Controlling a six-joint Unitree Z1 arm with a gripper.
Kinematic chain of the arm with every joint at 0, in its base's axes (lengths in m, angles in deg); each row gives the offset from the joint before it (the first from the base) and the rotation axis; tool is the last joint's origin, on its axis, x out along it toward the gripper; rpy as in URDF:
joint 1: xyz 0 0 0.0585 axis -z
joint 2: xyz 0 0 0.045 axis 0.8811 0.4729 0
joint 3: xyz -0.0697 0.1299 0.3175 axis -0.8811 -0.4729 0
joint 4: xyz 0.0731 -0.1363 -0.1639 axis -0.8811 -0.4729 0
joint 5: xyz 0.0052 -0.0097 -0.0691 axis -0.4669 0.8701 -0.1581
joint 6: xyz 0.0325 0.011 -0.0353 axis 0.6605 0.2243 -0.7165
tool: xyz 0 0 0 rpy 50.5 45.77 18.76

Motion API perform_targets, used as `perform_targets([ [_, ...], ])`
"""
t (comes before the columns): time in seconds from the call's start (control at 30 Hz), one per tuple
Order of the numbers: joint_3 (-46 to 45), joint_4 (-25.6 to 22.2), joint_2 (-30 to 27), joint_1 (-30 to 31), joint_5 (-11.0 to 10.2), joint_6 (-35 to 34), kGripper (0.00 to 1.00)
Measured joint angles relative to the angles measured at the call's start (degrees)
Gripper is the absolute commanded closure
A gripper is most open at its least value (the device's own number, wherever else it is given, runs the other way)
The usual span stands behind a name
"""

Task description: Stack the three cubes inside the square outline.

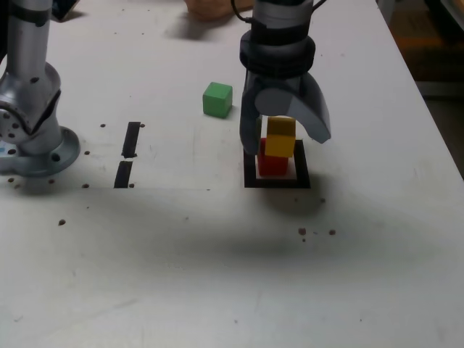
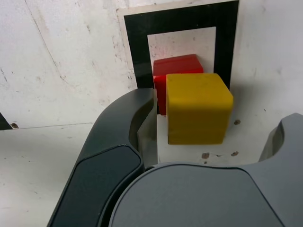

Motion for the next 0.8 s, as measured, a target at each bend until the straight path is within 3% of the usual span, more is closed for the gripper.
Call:
perform_targets([
  [0.13, 2.11, -3.53, -2.37, 0.66, -2.17, -0.5, 0.08],
  [0.43, 2.24, -12.02, -10.33, -0.88, -9.22, -0.31, 0.03],
  [0.67, -3.28, -11.76, -13.16, -4.52, -15.58, 7.59, 0.0],
  [0.8, -5.42, -10.42, -13.44, -7.9, -17.3, 14.41, 0.0],
])
